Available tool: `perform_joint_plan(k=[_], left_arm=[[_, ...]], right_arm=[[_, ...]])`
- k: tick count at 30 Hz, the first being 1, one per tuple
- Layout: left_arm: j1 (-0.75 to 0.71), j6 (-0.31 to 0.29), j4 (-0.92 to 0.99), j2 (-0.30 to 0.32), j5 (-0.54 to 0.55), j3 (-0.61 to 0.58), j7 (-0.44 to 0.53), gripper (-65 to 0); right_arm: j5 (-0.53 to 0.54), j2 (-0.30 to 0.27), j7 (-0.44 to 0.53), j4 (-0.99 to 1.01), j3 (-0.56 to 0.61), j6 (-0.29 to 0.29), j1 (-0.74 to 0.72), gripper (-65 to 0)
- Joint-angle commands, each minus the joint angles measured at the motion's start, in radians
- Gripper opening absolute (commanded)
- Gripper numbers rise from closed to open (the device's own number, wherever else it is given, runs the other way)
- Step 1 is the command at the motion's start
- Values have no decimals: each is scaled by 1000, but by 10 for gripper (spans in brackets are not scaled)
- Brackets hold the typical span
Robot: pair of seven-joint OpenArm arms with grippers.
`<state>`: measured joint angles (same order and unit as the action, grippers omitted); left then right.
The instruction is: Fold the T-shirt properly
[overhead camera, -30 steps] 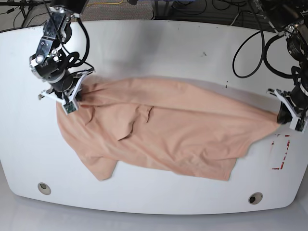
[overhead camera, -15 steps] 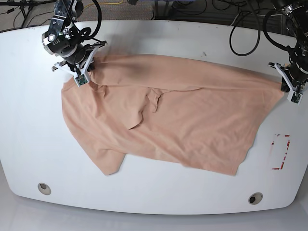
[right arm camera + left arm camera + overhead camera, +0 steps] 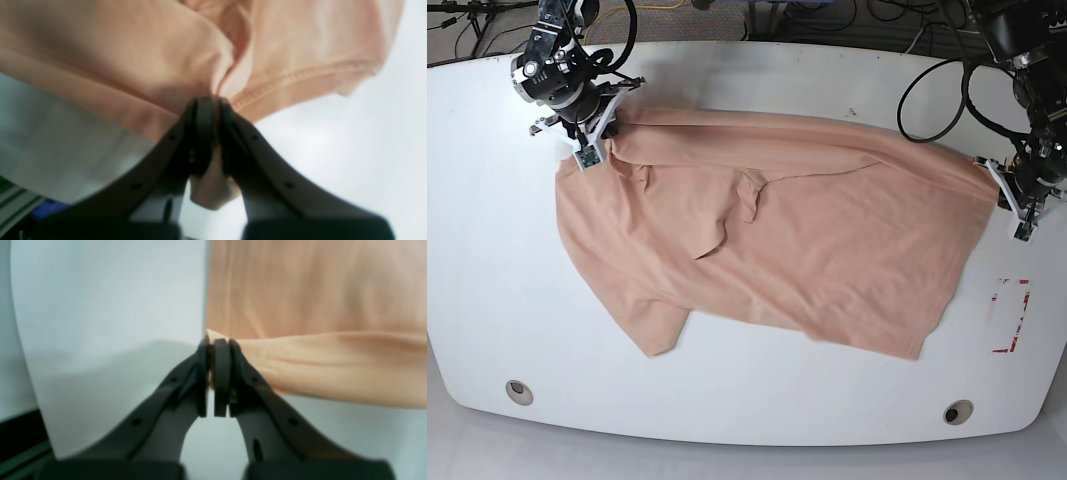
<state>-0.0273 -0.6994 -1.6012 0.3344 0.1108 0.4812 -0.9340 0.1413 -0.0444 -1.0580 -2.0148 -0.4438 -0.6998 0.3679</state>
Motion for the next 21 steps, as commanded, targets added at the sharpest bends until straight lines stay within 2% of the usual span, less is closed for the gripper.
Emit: perform_joint_plan(k=[1,12,21], left_arm=[[57,1,-8,16,3,-32,14,-650],[215,1,144,16,3,-149,14,-650],[301,1,258,18,3,-174,14,-650]], right_arm=[[5,-5,11,-17,-2,2,-5,-650],[5,-4,61,-14,-5,2,4,-650],[5,-2,66,4,-6,2,3,-650]])
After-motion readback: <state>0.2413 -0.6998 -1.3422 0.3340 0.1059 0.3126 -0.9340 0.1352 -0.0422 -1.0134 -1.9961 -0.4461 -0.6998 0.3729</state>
